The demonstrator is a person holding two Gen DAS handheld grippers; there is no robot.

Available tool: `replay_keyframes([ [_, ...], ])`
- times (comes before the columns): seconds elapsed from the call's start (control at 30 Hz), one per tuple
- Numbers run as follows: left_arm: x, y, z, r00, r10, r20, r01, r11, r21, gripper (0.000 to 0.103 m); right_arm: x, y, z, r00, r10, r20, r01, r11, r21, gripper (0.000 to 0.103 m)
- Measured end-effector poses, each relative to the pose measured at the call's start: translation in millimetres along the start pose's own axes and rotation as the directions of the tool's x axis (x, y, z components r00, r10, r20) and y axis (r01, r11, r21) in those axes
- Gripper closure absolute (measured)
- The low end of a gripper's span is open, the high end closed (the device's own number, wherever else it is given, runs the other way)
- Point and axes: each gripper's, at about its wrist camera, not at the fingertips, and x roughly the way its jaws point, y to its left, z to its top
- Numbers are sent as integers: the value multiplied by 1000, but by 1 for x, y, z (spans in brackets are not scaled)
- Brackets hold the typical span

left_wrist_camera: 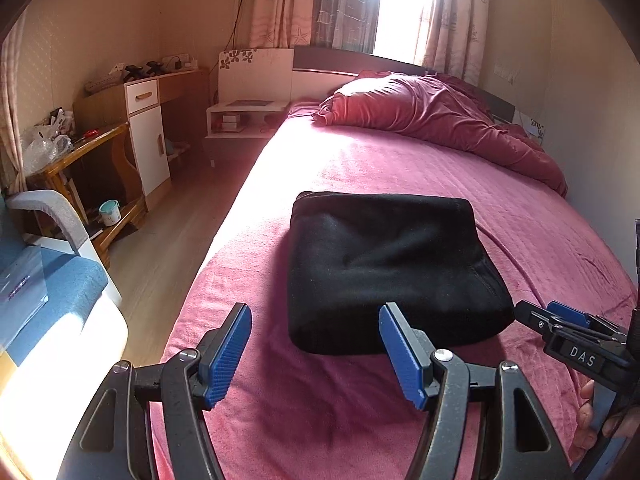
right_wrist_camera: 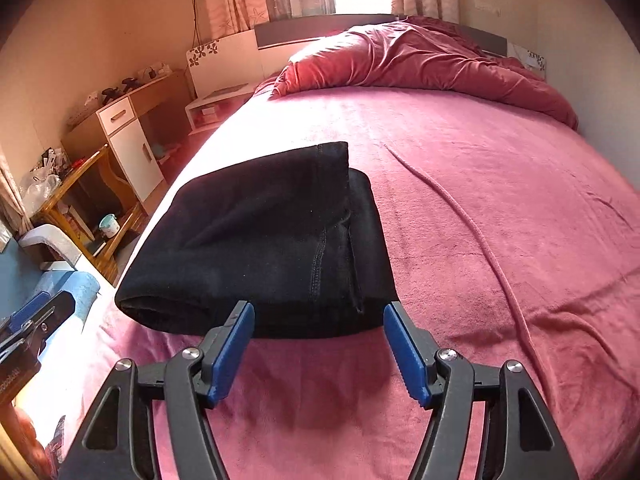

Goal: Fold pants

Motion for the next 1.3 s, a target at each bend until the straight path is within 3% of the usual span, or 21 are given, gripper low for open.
replay_keyframes([
  [0.4, -26, -4, -27, 1000, 0, -5, 0, 1000, -18, 35, -36, 22, -31, 997, -67, 44, 68, 997, -30, 32],
  [1.3, -40, -13, -31, 999, 26, 25, -26, 1000, -3, 28, -55, 24, -38, 991, -107, 84, 111, 993, -43, 30],
])
